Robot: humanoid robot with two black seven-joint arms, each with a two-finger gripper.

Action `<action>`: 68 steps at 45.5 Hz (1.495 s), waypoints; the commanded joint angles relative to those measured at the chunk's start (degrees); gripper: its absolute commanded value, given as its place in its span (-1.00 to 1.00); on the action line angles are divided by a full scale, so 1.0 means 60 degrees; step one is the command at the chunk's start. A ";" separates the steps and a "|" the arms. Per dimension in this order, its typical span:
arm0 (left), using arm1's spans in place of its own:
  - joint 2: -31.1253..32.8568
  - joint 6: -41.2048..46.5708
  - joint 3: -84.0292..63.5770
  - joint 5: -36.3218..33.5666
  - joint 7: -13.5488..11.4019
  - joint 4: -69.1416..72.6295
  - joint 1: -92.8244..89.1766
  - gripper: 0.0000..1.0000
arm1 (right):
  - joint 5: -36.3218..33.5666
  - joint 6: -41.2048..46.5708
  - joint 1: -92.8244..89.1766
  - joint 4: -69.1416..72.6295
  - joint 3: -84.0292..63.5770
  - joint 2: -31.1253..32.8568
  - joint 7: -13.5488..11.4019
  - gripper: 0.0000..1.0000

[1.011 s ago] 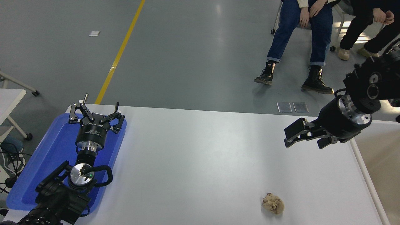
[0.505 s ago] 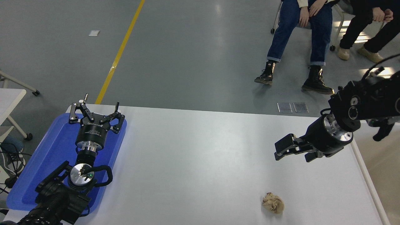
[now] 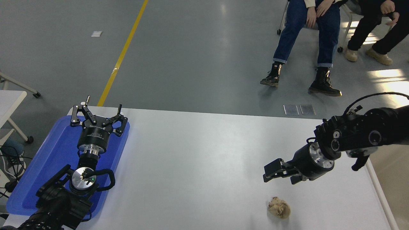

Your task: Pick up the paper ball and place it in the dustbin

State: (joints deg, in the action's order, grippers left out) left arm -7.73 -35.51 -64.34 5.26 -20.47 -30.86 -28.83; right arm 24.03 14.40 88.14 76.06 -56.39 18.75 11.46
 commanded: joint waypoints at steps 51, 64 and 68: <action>0.0000 0.0000 0.0000 0.0002 0.0012 -0.0013 0.0000 1.00 | 0.3084 -0.0891 -0.3675 -0.2423 0.0741 -0.0136 0.0785 0.14; 0.0000 0.0000 0.0000 0.0002 0.0012 0.0002 0.0000 1.00 | 0.3406 -0.1022 -0.3675 -0.2423 0.0741 -0.0122 0.0814 -1.00; 0.0000 0.0000 0.0000 0.0002 0.0012 0.0002 0.0000 1.00 | 0.3406 -0.1023 -0.3660 -0.2409 0.0726 -0.0107 0.0814 -1.00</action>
State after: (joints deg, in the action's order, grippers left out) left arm -7.73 -35.51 -64.34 5.28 -20.43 -30.88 -28.83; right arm 43.59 8.69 66.33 61.63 -51.94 17.97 15.95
